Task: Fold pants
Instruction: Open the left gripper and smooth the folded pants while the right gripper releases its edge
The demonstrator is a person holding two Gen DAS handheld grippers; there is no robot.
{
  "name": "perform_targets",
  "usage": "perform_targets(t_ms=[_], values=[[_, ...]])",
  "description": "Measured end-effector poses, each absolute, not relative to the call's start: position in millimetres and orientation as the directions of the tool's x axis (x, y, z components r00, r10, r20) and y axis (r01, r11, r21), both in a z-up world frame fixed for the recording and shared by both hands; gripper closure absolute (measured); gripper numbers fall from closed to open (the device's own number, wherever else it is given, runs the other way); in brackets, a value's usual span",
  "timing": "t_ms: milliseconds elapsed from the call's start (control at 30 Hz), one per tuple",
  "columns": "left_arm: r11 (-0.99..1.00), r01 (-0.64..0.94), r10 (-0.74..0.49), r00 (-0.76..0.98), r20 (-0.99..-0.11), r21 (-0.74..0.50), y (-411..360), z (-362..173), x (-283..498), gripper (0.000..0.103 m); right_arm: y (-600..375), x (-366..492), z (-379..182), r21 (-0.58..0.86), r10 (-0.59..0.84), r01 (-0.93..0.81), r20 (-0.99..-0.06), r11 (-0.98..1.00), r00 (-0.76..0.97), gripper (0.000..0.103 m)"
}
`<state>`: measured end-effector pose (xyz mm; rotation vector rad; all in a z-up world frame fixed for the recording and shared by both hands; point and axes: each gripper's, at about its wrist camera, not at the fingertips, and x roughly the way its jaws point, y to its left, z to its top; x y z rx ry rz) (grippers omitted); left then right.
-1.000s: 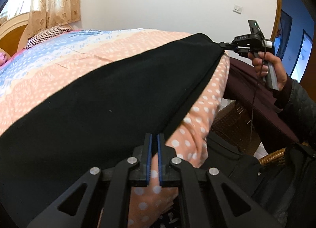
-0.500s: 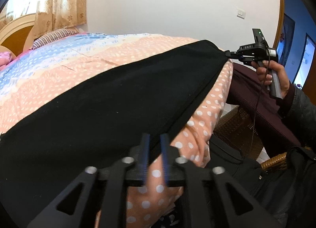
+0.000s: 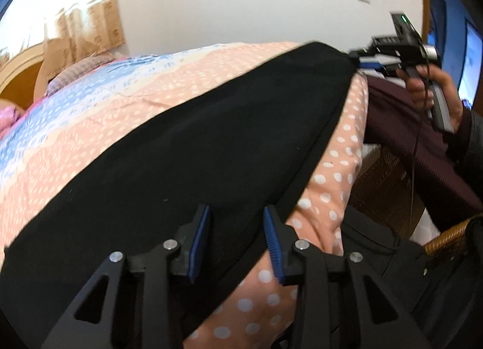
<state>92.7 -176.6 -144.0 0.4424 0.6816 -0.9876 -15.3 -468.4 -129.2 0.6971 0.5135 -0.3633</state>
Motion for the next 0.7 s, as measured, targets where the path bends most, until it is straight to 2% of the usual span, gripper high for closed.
perform_targets(t_ms=[100, 133, 167, 200, 267, 433, 600, 700], values=[[0.481, 0.873, -0.596, 0.391, -0.701, 0.078, -179.6, -146.1, 87.2, 0.065, -465.7, -13.1, -131.6, 0.498, -0.156, 0.477, -0.555, 0.724, 0.817, 0.065], [0.482, 0.872, -0.595, 0.393, -0.701, 0.080, -179.9, -146.1, 87.3, 0.065, -464.0, -13.1, -131.5, 0.490, -0.166, 0.480, -0.554, 0.728, 0.816, 0.069], [0.488, 0.869, -0.594, 0.397, -0.700, 0.079, -179.6, -145.3, 88.3, 0.078, -462.7, -12.4, -131.0, 0.472, -0.182, 0.490, -0.558, 0.732, 0.809, 0.082], [0.495, 0.866, -0.594, 0.400, -0.698, 0.074, -178.0, -143.6, 90.2, 0.098, -461.5, -11.9, -130.1, 0.459, -0.191, 0.495, -0.561, 0.738, 0.805, 0.087], [0.508, 0.861, -0.618, 0.395, -0.680, 0.038, -170.9, -135.8, 93.4, 0.097, -459.5, -14.4, -125.9, 0.455, -0.202, 0.488, -0.543, 0.745, 0.815, 0.093], [0.493, 0.870, -0.652, 0.375, -0.659, 0.007, -162.4, -121.7, 86.6, 0.098, -452.6, -21.1, -110.2, 0.428, -0.232, 0.476, -0.507, 0.768, 0.830, 0.094], [0.489, 0.872, -0.631, 0.334, -0.700, -0.024, -165.5, -142.4, 86.9, 0.097, -462.3, -17.2, -128.1, 0.426, -0.205, 0.507, -0.579, 0.749, 0.789, 0.094], [0.508, 0.860, -0.631, 0.341, -0.697, -0.040, -164.8, -145.7, 87.9, 0.088, -463.7, -16.9, -132.2, 0.420, -0.208, 0.515, -0.588, 0.748, 0.781, 0.091]])
